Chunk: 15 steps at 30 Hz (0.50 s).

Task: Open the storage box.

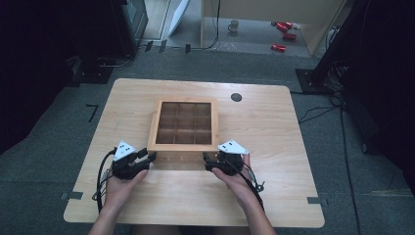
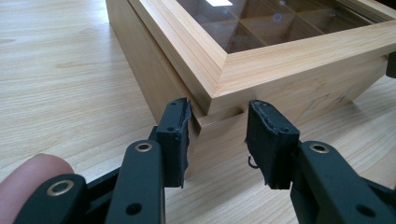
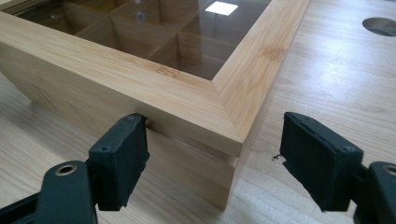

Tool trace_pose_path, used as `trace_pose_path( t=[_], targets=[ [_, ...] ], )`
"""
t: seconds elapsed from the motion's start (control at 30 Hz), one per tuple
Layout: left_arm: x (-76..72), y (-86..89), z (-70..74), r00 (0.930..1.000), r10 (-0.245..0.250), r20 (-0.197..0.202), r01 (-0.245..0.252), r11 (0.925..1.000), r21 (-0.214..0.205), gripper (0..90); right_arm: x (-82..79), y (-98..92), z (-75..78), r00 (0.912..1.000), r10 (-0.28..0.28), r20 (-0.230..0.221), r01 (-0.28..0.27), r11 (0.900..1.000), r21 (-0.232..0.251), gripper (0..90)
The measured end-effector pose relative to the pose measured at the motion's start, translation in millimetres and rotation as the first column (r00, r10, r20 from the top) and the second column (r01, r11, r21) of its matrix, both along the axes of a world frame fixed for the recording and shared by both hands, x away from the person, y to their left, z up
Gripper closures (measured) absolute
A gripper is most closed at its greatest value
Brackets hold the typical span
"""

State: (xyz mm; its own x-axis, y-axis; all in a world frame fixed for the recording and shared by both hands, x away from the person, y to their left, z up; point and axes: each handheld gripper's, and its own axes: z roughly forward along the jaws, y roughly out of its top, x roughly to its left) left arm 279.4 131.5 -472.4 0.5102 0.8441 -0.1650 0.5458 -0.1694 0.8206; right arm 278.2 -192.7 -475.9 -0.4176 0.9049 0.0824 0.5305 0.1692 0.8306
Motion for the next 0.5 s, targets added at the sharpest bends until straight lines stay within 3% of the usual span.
trace_pose_path(
  t=[0.5],
  targets=[
    [0.0, 2.9, -0.7, 0.9999, 0.014, 0.002, -0.014, 0.9997, -0.021, 59.1, -1.8, 3.4, 4.7, 0.9998, -0.013, 0.016, 0.014, 0.9995, -0.027, 23.6]
  ],
)
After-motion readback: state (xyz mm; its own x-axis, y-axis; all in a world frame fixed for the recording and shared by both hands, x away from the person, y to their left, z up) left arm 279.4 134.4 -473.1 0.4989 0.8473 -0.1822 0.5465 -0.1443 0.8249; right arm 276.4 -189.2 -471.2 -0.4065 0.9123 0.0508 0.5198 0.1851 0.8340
